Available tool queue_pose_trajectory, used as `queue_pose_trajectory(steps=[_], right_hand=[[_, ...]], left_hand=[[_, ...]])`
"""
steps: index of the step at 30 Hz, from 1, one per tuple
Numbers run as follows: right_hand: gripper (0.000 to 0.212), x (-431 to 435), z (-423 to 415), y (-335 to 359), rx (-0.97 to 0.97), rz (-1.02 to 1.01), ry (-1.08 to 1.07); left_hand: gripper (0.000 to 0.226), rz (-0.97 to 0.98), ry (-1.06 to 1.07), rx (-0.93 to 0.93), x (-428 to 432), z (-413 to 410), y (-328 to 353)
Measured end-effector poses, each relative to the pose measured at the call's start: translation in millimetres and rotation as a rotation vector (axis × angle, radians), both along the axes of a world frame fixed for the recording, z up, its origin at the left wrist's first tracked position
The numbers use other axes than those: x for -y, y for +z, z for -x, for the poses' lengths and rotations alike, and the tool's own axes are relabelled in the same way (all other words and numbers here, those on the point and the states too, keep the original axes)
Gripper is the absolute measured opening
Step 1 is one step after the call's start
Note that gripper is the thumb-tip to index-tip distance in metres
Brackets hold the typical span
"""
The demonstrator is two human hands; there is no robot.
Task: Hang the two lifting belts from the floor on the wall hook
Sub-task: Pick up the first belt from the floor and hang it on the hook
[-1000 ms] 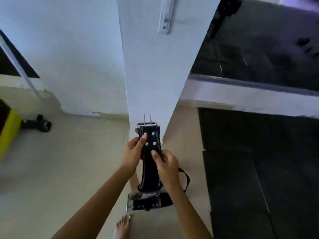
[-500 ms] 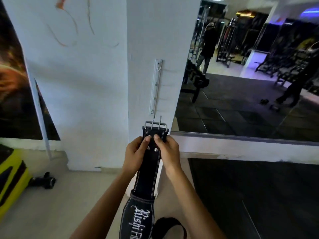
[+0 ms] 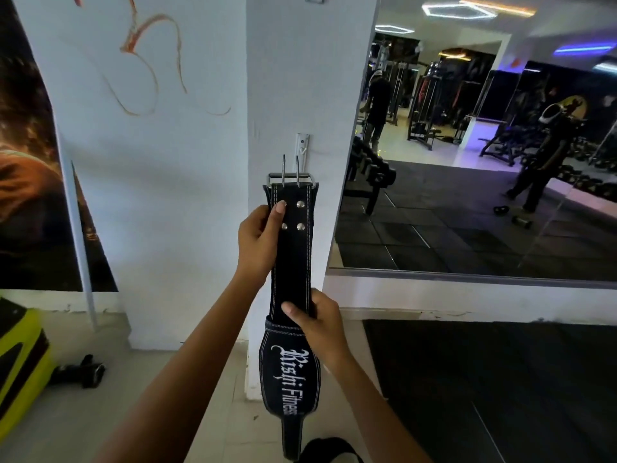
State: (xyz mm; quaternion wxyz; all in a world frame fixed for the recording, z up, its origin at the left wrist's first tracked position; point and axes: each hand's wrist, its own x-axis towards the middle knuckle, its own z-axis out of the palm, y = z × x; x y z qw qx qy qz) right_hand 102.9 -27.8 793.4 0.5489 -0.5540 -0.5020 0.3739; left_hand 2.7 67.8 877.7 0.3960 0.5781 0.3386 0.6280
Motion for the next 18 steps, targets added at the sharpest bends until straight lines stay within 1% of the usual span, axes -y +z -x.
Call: queue_pose_trajectory(steps=[3, 6, 7, 9, 11, 14, 16, 18], right_hand=[[0.029, -1, -3, 4, -0.113, -0.010, -0.025], [0.036, -21, -9, 46, -0.148, -0.105, -0.102], [0.031, -29, -13, 64, -0.146, -0.143, -0.135], [0.012, -43, -21, 98, -0.143, -0.228, -0.164], [0.008, -52, -26, 118, -0.132, -0.274, -0.151], [0.011, -57, -19, 109, -0.132, -0.278, -0.099], [0.010, -53, -10, 80, -0.154, -0.218, -0.035], [0.016, -41, -1, 44, -0.179, -0.116, 0.055]], left_hand=[[0.043, -0.008, -0.046, -0.036, 3, -2, -4], [0.042, -0.021, -0.081, -0.064, 9, -4, -7], [0.043, -0.033, -0.099, -0.073, 10, -4, -6], [0.050, -0.061, -0.125, -0.083, 12, -4, -4], [0.056, -0.083, -0.109, -0.058, 11, -3, 1], [0.055, -0.115, -0.076, -0.058, 7, 0, 9], [0.048, -0.113, -0.046, -0.074, 4, 3, 12], [0.046, -0.098, -0.016, -0.081, 1, 6, 10]])
